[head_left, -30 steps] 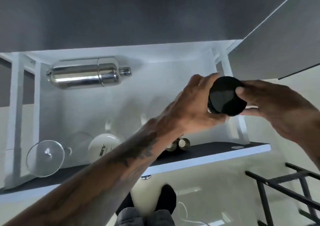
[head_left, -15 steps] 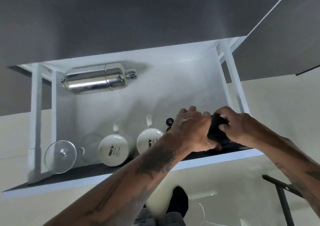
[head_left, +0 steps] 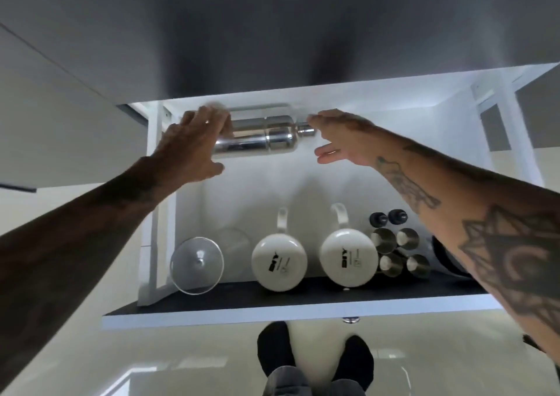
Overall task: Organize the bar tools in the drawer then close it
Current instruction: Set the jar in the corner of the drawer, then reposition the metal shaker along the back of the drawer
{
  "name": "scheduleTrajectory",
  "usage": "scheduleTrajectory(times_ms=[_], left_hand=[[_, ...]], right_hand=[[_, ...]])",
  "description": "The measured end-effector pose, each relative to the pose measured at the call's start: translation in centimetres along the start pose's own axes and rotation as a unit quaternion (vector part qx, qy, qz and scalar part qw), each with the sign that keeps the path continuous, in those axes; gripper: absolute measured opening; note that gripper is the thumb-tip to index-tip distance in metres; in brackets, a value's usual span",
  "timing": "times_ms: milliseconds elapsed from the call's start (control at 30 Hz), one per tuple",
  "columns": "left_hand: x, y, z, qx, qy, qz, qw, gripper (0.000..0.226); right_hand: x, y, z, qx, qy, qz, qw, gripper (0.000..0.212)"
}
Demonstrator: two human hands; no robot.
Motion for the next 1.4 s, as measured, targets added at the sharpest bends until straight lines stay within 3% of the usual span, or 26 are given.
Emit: scheduleTrajectory(times_ms=[67, 133, 300, 433, 567, 700, 800, 1000, 1167, 1300, 1400], left_hand=[[-0.8, 0.0, 0.5, 0.029, 0.017, 0.029, 0.999, 0.098], [-1.6, 0.1, 0.5, 0.061, 0.033, 0.052, 0.996, 0.102], [-1.4, -1.0, -1.1, 0.129, 0.1, -0.047, 0.985, 0.077], [-0.8, -1.3, -3.2, 0.162, 0.141, -0.164, 0.963, 0.067], [-1.3, -2.1, -4.9, 0.197, 0.138, -0.26, 0.935, 0.076], [-1.6, -1.6, -6.4, 0.222, 0.138, -0.3, 0.918, 0.081], [-2.1, -1.4, -8.0, 0.208, 0.112, -0.293, 0.927, 0.077], [-3.3, -0.5, -8.5, 0.107, -0.024, -0.249, 0.962, 0.088], [-3.5, 2.0, -5.3, 0.061, -0.105, -0.295, 0.948, 0.083], [-2.6, 4.8, -2.6, 0.048, -0.075, -0.332, 0.939, 0.078], [-2.5, 6.4, -1.9, 0.044, -0.059, -0.341, 0.937, 0.067]], right_hand=[[-1.8, -0.1, 1.7, 0.002, 0.001, 0.071, 0.997, 0.05], [-2.4, -0.2, 2.3, 0.028, 0.027, 0.134, 0.99, 0.034], [-3.1, -1.8, -1.5, 0.101, 0.054, 0.152, 0.982, 0.045], [-4.7, -5.0, -6.0, 0.191, 0.087, 0.094, 0.973, 0.033], [-7.0, -7.6, -8.4, 0.266, 0.111, -0.024, 0.957, 0.041], [-8.6, -9.7, -9.9, 0.309, 0.097, -0.103, 0.94, 0.036], [-8.3, -8.7, -9.7, 0.287, 0.088, -0.122, 0.946, 0.032], [-4.8, -0.2, -6.3, 0.128, -0.006, 0.07, 0.989, 0.025], [-0.9, 5.5, -4.1, 0.037, -0.001, 0.182, 0.983, 0.019], [3.6, 7.5, -3.9, 0.008, 0.038, 0.217, 0.975, 0.043], [6.1, 8.7, -4.6, -0.009, 0.063, 0.149, 0.987, 0.045]])
Point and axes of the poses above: each hand's wrist, its own z-axis towards the middle knuckle, its own x-axis out of the back of the hand, y = z × x, the point moved 8 cm from there along z, towards the middle knuckle, and after that the axes turned 2 degrees about -z, right-handed, at the moved point
